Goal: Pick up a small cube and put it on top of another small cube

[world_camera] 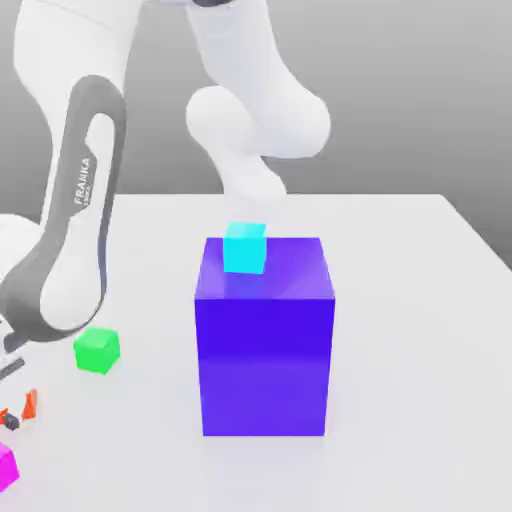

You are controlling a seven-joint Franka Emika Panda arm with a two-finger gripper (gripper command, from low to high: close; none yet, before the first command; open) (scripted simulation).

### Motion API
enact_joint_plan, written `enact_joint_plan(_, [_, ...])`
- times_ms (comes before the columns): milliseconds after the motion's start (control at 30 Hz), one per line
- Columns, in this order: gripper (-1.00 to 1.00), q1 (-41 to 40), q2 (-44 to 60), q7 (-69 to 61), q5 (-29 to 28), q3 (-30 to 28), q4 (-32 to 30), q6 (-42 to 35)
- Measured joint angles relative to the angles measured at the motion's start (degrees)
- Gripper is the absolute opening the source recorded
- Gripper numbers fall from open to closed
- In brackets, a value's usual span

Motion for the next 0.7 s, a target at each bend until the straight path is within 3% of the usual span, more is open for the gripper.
enact_joint_plan(167, [-1.0, -0.2, 0.83, -0.13, 0.24, 0.23, 0.19, 0.75])
enact_joint_plan(333, [-1.0, 1.22, -6.72, 1.54, -2.22, -1.76, -1.71, -4.89])
enact_joint_plan(700, [-1.0, -1.41, -28.55, -7.06, -16.36, -8.97, -23.44, -4.03])
